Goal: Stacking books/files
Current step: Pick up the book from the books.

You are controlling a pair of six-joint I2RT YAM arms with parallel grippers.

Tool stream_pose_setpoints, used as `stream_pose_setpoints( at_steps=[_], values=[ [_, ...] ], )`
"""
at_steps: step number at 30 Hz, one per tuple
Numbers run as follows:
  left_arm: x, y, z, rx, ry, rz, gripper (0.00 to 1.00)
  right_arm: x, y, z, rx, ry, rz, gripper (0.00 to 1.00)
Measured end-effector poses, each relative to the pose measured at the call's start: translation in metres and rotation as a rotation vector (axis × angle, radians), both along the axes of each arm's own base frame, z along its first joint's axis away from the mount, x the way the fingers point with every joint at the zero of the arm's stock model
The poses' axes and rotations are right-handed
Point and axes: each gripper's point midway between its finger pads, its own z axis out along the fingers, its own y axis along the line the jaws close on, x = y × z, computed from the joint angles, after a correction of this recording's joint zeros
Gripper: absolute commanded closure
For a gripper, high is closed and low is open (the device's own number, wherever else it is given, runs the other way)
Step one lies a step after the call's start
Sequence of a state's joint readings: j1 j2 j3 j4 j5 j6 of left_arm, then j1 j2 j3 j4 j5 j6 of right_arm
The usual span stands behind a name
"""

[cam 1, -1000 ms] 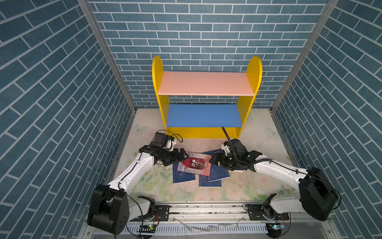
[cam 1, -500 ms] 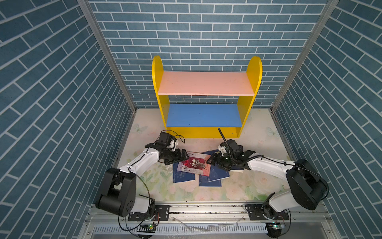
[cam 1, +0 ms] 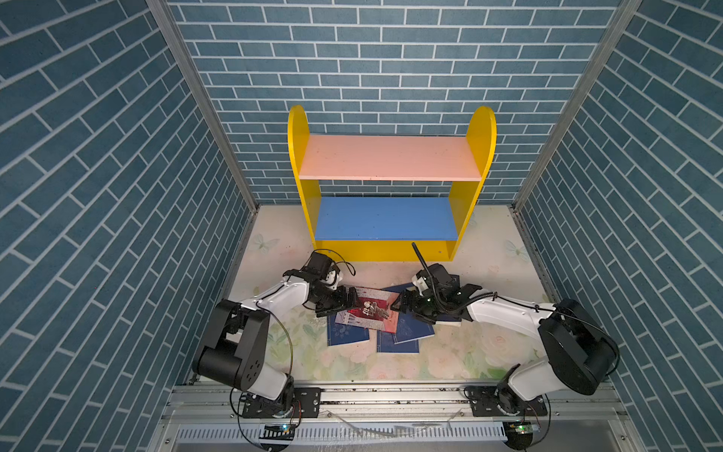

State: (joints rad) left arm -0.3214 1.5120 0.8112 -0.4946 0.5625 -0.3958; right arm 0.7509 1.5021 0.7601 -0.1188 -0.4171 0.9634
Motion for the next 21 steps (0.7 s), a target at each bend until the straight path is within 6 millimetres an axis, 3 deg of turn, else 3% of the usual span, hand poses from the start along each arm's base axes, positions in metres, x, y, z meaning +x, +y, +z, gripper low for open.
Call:
stream_pose_setpoints(
  at_steps=[12, 21],
  values=[
    [-0.006, -0.03, 0.006, -0.133, 0.041, -0.045, 0.0, -0.001, 0.0, -0.003, -0.027, 0.023, 0.017, 0.07],
    [-0.004, -0.037, 0.006, -0.171, 0.05, -0.053, 0.0, 0.001, -0.002, -0.003, 0.013, 0.014, 0.011, 0.07]
  ],
)
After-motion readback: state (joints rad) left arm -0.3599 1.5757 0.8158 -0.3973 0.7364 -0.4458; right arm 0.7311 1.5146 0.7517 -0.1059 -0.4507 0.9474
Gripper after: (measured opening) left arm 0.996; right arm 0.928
